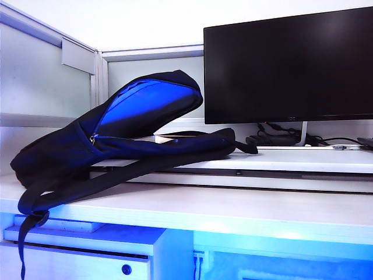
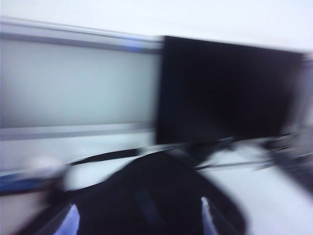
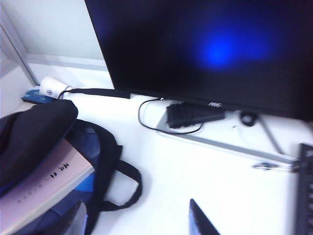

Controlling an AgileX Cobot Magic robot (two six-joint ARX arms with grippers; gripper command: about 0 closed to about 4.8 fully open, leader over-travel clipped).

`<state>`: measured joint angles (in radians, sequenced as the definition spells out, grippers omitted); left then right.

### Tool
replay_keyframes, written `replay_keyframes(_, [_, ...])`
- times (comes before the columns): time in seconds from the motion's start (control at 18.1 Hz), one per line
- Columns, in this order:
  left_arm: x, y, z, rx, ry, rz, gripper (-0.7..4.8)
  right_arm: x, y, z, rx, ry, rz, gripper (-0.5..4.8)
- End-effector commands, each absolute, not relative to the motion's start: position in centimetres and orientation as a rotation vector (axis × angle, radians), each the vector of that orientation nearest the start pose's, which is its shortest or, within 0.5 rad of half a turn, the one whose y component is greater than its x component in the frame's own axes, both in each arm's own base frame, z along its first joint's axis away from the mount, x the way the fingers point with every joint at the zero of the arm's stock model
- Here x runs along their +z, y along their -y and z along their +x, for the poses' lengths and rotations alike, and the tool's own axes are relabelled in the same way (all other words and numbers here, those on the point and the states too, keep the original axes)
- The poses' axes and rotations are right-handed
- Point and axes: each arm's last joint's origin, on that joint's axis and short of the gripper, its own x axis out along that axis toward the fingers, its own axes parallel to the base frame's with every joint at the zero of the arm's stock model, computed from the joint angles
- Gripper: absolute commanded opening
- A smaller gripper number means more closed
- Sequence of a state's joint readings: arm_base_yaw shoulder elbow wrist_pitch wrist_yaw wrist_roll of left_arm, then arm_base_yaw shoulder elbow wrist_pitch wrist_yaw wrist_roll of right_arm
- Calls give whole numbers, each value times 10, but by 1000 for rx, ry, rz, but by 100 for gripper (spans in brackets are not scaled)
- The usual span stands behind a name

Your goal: Pick up the book on the desk and put it into the open backpack.

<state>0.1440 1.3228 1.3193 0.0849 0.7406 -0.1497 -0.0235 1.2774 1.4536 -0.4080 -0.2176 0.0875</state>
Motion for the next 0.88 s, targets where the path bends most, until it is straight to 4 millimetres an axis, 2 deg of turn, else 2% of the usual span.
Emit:
replay_keyframes(0.06, [442,-25,244,-485,15,41,328,429,0,239,145,-194,93,266])
replay_keyframes(0.11, [444,-23,227,-463,-6,85,283,418,0,227,142,-184,93,238])
replay_keyframes(0.17, [443,-22,218,-447,-35,96,268,408,1,218,123,-183,92,228])
replay_keyframes(0.33, [432,-19,201,-446,-119,59,261,381,0,196,113,-206,93,228])
replay_keyframes(0.39, [418,-16,190,-447,-136,42,212,372,0,186,109,-222,96,228])
replay_keyframes(0.44, [408,-15,183,-446,-149,33,203,368,0,179,102,-225,95,228])
replay_keyframes(0.66, [353,-9,144,-412,-180,12,203,367,0,150,99,-195,92,228])
replay_keyframes(0.77, [332,-6,124,-405,-163,-11,203,365,-1,142,101,-217,92,221])
replay_keyframes(0.88, [322,-4,108,-381,-134,-10,201,357,-1,139,115,-232,92,219])
